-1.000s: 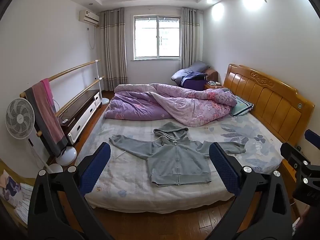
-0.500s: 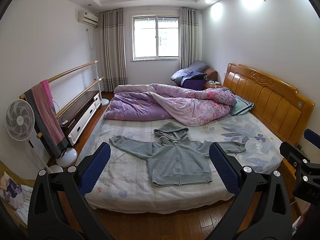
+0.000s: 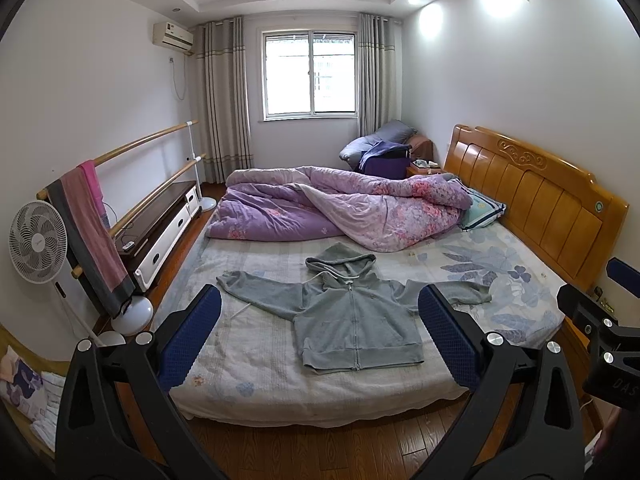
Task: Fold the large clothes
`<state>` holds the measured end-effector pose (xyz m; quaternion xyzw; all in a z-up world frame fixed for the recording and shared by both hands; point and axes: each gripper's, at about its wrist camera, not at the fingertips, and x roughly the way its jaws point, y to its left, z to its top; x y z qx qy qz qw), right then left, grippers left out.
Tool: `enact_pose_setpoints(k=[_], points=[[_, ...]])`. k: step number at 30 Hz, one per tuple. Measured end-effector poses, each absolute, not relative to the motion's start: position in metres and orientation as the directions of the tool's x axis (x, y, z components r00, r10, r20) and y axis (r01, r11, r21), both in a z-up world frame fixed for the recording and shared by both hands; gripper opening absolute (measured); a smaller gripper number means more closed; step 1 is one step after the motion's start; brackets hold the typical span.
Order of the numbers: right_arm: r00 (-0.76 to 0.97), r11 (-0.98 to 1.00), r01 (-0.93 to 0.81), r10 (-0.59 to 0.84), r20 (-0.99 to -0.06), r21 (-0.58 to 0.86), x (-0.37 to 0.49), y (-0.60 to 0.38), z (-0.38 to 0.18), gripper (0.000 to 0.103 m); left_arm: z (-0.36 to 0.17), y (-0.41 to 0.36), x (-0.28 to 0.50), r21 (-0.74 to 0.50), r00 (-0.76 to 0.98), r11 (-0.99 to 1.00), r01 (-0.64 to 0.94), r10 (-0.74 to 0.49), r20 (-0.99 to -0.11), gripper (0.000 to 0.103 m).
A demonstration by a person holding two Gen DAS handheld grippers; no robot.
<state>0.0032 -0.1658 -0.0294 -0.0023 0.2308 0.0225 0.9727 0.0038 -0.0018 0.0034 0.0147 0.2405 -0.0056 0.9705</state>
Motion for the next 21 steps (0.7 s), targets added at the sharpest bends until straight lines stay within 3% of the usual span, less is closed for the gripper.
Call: enact_pose_setpoints(k=[21], points=[[0.884,0.999,-0.046,0.043,-0.466,0.006,0.011,-0.157,-0.033,0.096,-0.011,-0.004,0.009,0.016,0.878,1.0,0.025,-0.014,-0.478,0.098]])
